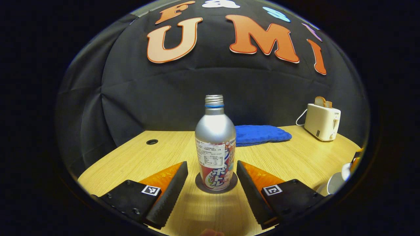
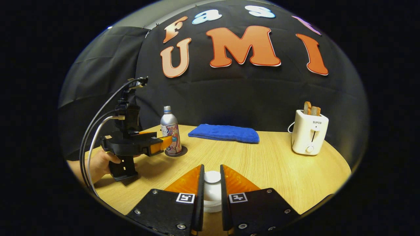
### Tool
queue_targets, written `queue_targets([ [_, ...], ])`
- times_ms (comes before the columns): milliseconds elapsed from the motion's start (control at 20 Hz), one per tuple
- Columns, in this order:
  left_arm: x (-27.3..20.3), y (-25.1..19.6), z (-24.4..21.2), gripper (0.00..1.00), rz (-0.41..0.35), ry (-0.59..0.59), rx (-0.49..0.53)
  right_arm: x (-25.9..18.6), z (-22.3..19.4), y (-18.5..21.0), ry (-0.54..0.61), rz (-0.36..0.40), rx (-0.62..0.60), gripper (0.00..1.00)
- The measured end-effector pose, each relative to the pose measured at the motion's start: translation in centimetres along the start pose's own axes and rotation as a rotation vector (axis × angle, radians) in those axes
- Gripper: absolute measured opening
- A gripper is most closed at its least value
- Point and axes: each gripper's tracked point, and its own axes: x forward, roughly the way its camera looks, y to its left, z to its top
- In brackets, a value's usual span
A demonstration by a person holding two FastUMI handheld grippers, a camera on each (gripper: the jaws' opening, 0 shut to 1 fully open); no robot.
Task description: Open the teacup lid with one hand, grasp the water bottle and pour water into the teacup with the other hand; after pouring, place the water bottle on the coaster and then close the teacup lid.
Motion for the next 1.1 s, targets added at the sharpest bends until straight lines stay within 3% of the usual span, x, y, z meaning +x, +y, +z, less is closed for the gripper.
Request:
queue_targets([
  [250,-2.7,-0.7,1.7,0.98,0.016,-0.102,0.074,1.0,-1.2,1.0,0.007,0.018,-0.009,0.23],
  [600,-5.1,-0.9,3.4,0.98,0.013,-0.176,0.037,1.5,-2.2,0.9,0.015,-0.01,-0.043,0.24],
  [650,-5.4,-0.8,3.4,0.94,0.013,-0.175,0.03,1.4,-2.3,1.0,0.012,-0.013,-0.056,0.25],
  [700,-5.5,-0.8,3.3,0.98,0.012,-0.172,0.025,1.4,-2.2,0.9,0.009,-0.02,-0.071,0.27],
  [850,-6.2,-0.6,3.4,0.94,0.018,-0.164,0.02,1.4,-2.0,0.5,-0.005,-0.054,-0.116,0.34],
  [950,-6.8,-0.5,3.9,0.98,0.022,-0.173,0.021,0.9,-1.0,0.5,-0.027,-0.059,-0.126,0.41],
  [1000,-7.1,-0.4,4.3,0.98,0.024,-0.184,0.02,0.7,-0.1,0.6,-0.051,-0.062,-0.125,0.39],
  [1100,-8.0,-0.3,5.2,0.98,0.029,-0.206,0.017,0.2,1.8,0.6,-0.104,-0.069,-0.118,0.5],
])
